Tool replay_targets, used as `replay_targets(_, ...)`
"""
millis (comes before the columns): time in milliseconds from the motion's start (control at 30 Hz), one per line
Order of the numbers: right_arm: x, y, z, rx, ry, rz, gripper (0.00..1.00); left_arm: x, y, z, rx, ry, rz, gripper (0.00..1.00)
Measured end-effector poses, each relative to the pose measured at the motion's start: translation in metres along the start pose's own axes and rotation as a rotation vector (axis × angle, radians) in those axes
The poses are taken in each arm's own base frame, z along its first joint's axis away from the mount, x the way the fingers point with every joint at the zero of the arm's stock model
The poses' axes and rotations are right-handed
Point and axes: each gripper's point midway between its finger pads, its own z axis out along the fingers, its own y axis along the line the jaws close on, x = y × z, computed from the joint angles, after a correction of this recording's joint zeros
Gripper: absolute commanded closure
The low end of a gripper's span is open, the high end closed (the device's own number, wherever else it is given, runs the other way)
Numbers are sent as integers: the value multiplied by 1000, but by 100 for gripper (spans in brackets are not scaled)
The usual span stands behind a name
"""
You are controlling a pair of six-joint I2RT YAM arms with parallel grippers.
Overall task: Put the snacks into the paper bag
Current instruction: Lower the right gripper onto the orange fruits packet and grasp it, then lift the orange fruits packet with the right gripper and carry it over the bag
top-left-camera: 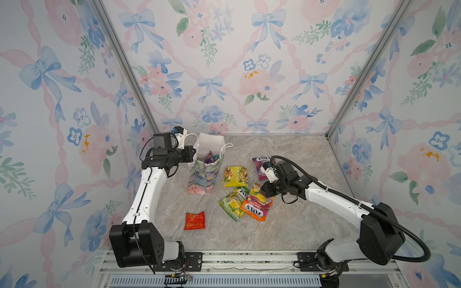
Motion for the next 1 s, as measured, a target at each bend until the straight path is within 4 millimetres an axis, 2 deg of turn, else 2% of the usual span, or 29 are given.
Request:
replay_targets(100, -10, 10, -14, -1, -25, -32, 100, 0, 0, 0, 2, 0, 0, 100)
replay_targets(300, -42, 29, -50, -9, -139, -84, 100, 0, 0, 0, 2, 0, 0, 100)
replay_targets(533, -72, 48, -80, -2, -217, -144, 100, 0, 0, 0, 3, 0, 0, 100)
replay_targets(767, -119, 79, -122, -27, -342, -215, 100, 0, 0, 0, 3, 0, 0, 100)
replay_targets(1000, -159, 115, -150, -76, -436, -274, 100, 0, 0, 0, 2, 0, 0, 100)
